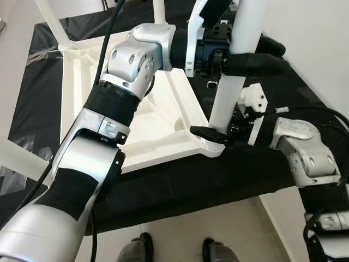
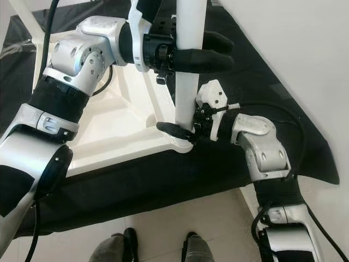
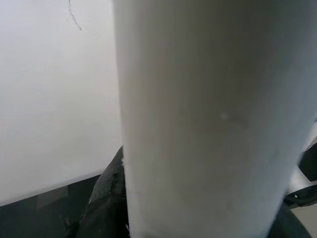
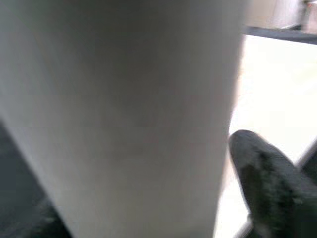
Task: Building children table
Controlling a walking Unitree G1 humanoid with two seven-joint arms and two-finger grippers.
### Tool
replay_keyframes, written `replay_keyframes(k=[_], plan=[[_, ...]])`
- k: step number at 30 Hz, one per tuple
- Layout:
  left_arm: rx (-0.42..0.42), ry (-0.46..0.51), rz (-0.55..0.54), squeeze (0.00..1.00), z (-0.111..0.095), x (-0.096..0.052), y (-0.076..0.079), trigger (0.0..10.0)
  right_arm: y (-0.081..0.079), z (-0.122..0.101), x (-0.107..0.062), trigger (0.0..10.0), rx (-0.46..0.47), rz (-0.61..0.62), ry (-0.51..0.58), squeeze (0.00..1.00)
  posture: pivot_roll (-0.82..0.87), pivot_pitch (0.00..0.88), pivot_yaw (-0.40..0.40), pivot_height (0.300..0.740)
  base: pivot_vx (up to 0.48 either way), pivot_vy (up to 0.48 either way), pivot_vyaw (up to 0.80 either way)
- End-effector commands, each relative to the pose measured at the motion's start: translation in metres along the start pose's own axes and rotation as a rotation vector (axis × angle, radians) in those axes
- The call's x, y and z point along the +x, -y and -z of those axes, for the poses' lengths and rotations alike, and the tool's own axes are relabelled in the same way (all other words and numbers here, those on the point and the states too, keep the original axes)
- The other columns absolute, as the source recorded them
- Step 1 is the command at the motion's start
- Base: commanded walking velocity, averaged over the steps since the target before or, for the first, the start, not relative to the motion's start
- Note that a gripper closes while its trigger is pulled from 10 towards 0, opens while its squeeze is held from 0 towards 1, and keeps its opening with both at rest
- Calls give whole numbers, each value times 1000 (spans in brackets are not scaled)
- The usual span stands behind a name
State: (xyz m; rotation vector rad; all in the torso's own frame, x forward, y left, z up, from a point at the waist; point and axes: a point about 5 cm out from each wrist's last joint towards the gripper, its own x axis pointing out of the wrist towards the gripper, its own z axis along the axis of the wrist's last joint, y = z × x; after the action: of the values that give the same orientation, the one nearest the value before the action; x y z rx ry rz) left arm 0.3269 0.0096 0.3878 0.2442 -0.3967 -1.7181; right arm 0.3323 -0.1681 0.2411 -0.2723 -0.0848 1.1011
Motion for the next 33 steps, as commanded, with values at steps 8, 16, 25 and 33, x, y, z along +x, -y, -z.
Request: replay_keyframes(k=[8, 16, 25, 33], plan=[[-23, -77, 9, 0, 17, -4, 3, 0, 8, 8, 5, 0, 63, -130, 42, 0, 21, 262, 36, 740, 0, 0, 0], [-49, -65, 3, 1000, 20, -3, 4, 10000, 7, 13, 3, 0, 79, -77, 79, 0, 13, 261, 39, 740, 0, 0, 0], [-60, -80, -64, 0, 23, -6, 0, 10000, -8, 41, 11, 0, 49, 583, -127, 0, 23, 254, -11, 740, 0, 0, 0], [-85, -85, -106, 0, 28, -15, -2, 10000, -72, 46, 48, 0, 126, 797, -122, 0, 4, 242, 28, 740, 0, 0, 0]])
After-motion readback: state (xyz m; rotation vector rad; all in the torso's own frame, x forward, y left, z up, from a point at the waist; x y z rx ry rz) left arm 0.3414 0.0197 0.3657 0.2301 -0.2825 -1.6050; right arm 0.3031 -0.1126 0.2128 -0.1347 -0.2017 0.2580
